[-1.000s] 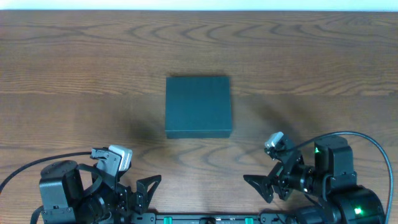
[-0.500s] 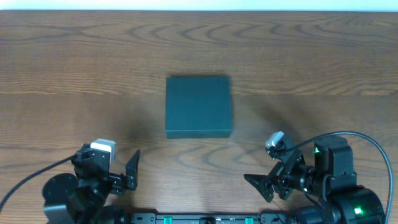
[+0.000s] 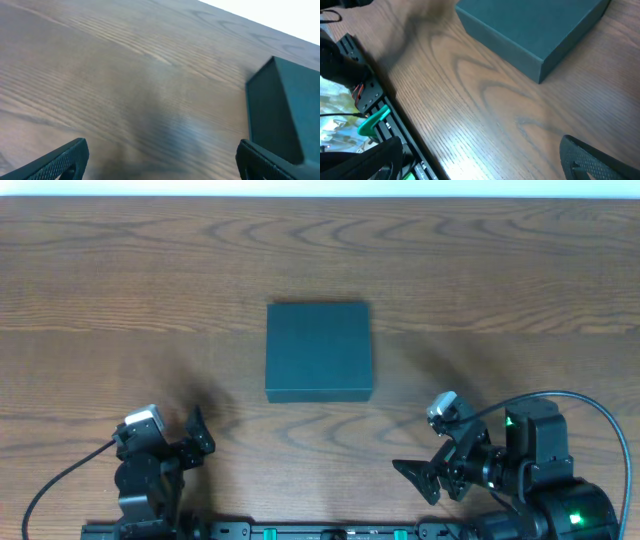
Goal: Pack container
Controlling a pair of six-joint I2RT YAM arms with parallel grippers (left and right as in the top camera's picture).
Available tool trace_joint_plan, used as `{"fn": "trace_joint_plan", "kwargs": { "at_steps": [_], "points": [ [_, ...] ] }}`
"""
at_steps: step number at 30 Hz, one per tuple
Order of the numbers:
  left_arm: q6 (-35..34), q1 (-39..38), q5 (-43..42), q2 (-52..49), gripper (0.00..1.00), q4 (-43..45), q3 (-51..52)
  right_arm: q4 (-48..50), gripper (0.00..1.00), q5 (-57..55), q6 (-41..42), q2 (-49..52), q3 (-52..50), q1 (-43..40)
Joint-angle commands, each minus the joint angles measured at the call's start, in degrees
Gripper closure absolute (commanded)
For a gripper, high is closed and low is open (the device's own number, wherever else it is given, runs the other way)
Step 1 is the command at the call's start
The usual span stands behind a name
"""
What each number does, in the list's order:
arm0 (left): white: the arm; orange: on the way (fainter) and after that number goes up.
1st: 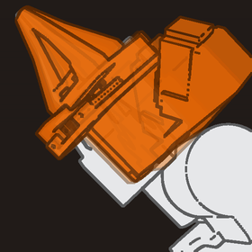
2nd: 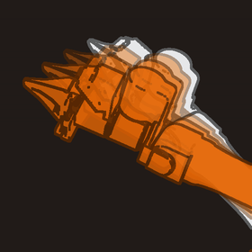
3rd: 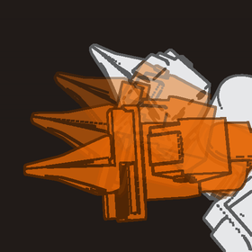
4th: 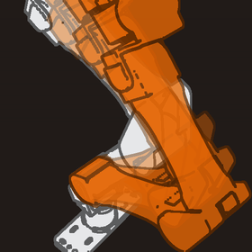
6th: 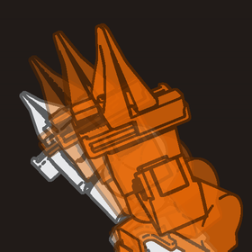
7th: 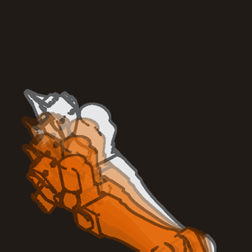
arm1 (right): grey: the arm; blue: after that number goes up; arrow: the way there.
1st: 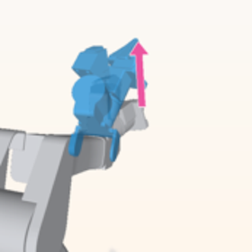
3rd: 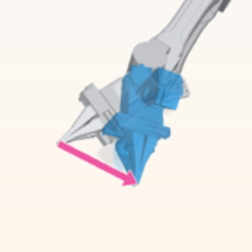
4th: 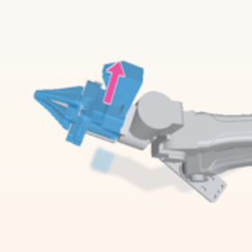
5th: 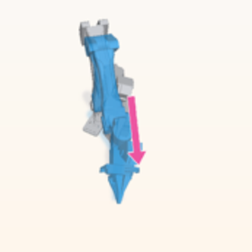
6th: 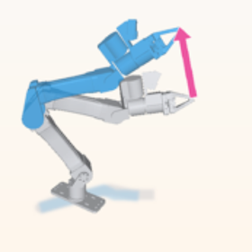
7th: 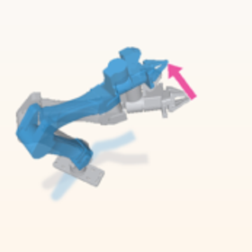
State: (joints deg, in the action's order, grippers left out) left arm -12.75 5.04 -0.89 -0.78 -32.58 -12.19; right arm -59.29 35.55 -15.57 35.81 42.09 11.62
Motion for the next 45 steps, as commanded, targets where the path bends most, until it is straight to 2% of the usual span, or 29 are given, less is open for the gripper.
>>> {"fn": "trace_joint_plan", "kwargs": {
  "at_steps": [1, 6, 35, 41, 45],
  "points": [
    [-2.97, -0.17, 1.97, 0.57, 0.05, 2.56, 2.32, -0.07, 0.01, 0.15, 0.55, -0.22, -0.26, 0.35],
    [-3.58, -0.17, 1.99, 0.57, 0.05, 5.86, 4.59, -0.07, 0.01, 0.15, 0.55, -0.22, -0.26, 0.35],
    [-3.56, -0.17, 1.97, 0.55, 0.05, 5.77, 4.59, -0.07, 0.01, 0.15, 0.55, -0.22, -0.26, 0.37],
    [-3.56, -0.17, 1.95, 0.55, 0.05, 5.77, 4.59, 1.70, 0.01, -8.28, -0.31, -8.09, -1.49, 5.01],
    [-3.56, -0.17, 1.95, 0.55, 0.05, 5.77, 4.59, 12.66, 0.01, -15.67, 0.39, -17.46, -11.82, 10.34]
  ]
}}
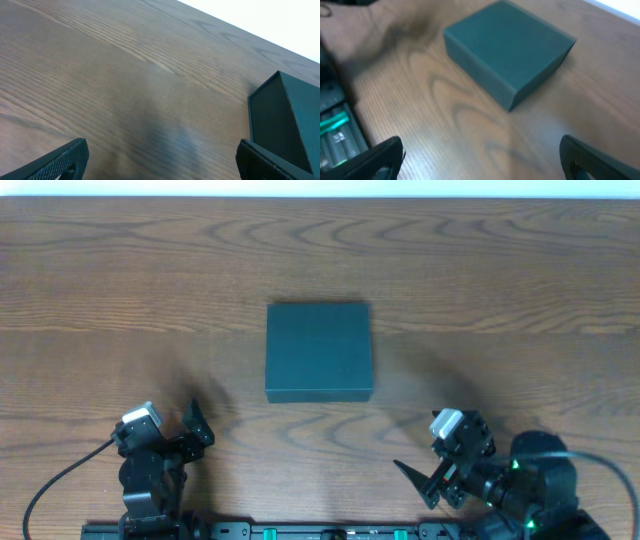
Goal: Pack container
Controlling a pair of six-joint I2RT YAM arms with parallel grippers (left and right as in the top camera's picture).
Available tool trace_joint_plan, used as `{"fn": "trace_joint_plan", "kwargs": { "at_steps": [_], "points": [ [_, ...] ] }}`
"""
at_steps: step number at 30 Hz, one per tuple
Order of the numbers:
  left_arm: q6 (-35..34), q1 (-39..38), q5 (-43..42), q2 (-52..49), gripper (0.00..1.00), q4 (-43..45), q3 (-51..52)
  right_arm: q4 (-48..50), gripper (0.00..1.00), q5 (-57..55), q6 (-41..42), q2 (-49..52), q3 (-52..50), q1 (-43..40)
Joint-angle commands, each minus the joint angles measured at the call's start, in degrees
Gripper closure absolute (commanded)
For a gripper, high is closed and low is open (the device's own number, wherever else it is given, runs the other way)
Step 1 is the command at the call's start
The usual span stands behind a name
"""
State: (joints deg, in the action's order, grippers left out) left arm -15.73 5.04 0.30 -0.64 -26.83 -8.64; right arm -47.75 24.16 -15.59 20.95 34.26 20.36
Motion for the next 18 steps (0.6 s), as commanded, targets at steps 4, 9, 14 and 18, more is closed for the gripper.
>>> {"fn": "trace_joint_plan", "kwargs": {
  "at_steps": [4, 9, 14, 18],
  "points": [
    [-0.59, -0.17, 0.76, 0.42, 0.05, 0.02, 1.05, 7.02, 0.01, -5.01, 4.87, -10.43, -14.21, 2.23],
    [-0.59, -0.17, 0.76, 0.42, 0.05, 0.02, 1.05, 8.22, 0.01, -5.31, 5.95, -16.02, -20.52, 2.99],
    [-0.59, -0.17, 0.76, 0.42, 0.05, 0.02, 1.05, 8.26, 0.01, -5.86, 6.16, -20.31, -24.68, 3.58],
    [-0.59, -0.17, 0.79, 0.42, 0.05, 0.02, 1.05, 8.28, 0.01, -8.22, 6.12, -20.68, -24.72, 5.03]
  ]
}}
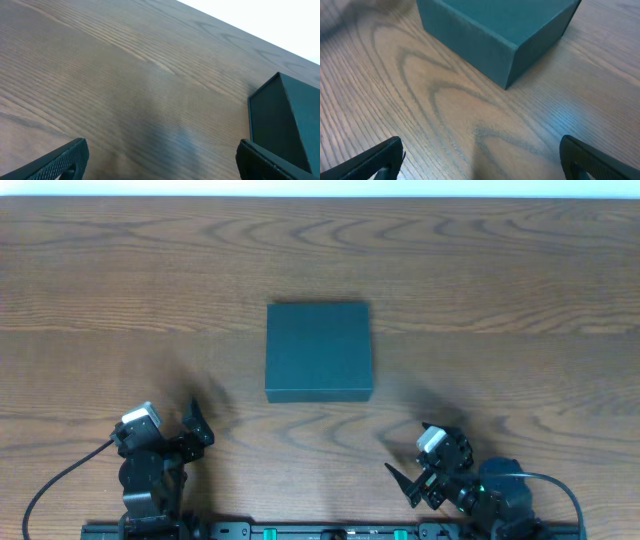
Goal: Pack container
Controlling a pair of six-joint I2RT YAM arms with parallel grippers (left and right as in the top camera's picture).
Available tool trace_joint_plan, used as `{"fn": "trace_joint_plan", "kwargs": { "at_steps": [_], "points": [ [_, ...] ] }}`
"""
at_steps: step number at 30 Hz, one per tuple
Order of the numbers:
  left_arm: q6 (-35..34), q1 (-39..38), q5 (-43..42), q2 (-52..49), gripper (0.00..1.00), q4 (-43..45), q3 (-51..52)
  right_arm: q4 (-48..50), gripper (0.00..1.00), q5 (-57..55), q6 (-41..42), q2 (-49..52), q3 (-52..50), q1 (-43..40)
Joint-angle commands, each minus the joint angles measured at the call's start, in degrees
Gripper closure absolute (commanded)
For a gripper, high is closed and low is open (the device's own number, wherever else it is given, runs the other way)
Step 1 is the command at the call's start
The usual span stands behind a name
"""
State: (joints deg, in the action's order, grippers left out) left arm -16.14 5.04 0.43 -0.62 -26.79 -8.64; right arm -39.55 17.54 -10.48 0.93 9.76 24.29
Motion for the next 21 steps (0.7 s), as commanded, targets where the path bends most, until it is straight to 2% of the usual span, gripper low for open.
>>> {"fn": "trace_joint_plan", "kwargs": {
  "at_steps": [1, 21],
  "points": [
    [-0.17, -0.17, 0.63, 0.39, 0.05, -0.02, 1.05, 0.02, 0.01, -1.66, 1.03, -0.66, -0.22, 1.73],
    [-0.17, -0.17, 0.63, 0.39, 0.05, -0.02, 1.05, -0.02, 0.01, -1.66, 1.03, -0.61, -0.22, 3.10]
  ]
}}
